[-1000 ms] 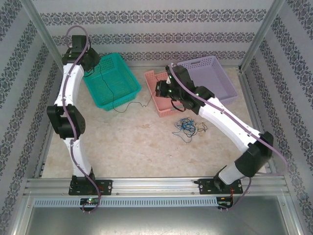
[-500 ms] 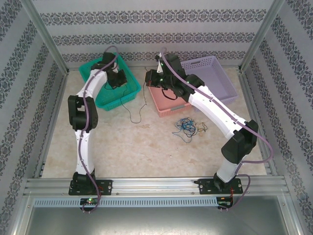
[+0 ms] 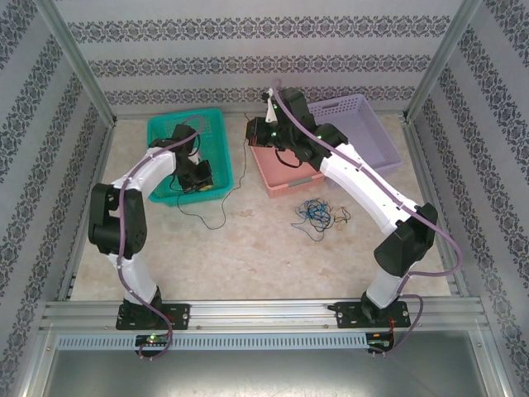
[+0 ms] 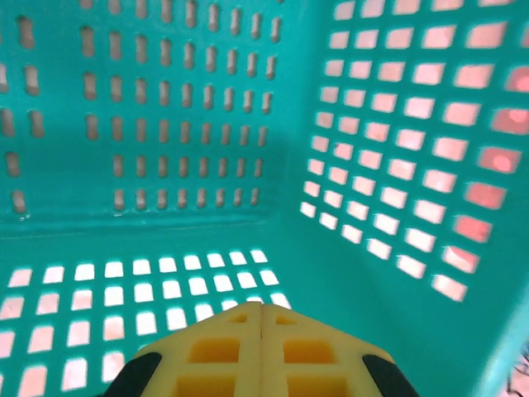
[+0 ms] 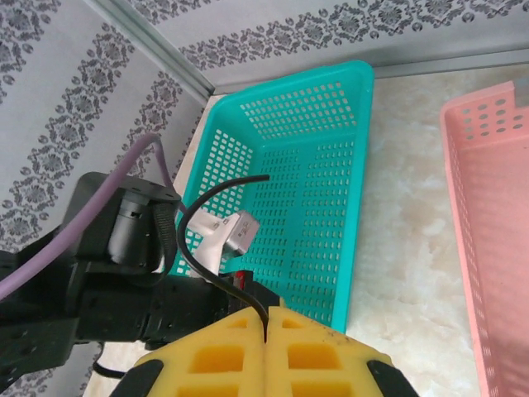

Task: Untangle the cables

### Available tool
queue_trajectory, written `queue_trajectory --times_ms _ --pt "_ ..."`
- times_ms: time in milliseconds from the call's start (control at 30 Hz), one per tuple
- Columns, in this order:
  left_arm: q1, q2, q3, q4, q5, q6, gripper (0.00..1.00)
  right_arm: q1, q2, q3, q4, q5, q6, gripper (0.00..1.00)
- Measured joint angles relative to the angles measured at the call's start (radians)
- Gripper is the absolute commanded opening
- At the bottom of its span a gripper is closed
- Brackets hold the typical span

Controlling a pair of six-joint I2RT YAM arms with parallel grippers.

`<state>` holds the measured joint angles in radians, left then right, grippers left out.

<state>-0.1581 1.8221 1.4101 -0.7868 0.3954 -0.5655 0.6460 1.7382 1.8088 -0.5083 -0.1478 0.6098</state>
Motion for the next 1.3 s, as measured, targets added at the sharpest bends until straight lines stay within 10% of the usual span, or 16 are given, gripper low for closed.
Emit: queue_trajectory --times_ms 267,600,867,1133,1300 --pt "0.002 -0.112 0.025 -0.033 -0.047 -0.075 0.00 0.024 0.009 0.016 -0.003 -0.016 -0.008 0.00" --pt "0.044 -0.144 0.478 -0.101 -0.254 -0.177 0.00 0.029 0.136 0.338 -0.012 -0.026 -0.013 0.00" --pt "0.130 0.028 0.859 -0.060 -0.303 -0.160 0.00 0.053 0.337 0.549 0.003 -0.061 0.026 0.00" --pt "0.167 0.247 0.886 0.053 -0.283 -0.093 0.00 0.071 0.559 0.573 -0.005 -0.124 0.201 0.00" --pt "0.172 0.311 0.884 0.068 -0.251 -0.066 0.00 0.100 0.629 0.555 -0.082 -0.151 0.268 0.26"
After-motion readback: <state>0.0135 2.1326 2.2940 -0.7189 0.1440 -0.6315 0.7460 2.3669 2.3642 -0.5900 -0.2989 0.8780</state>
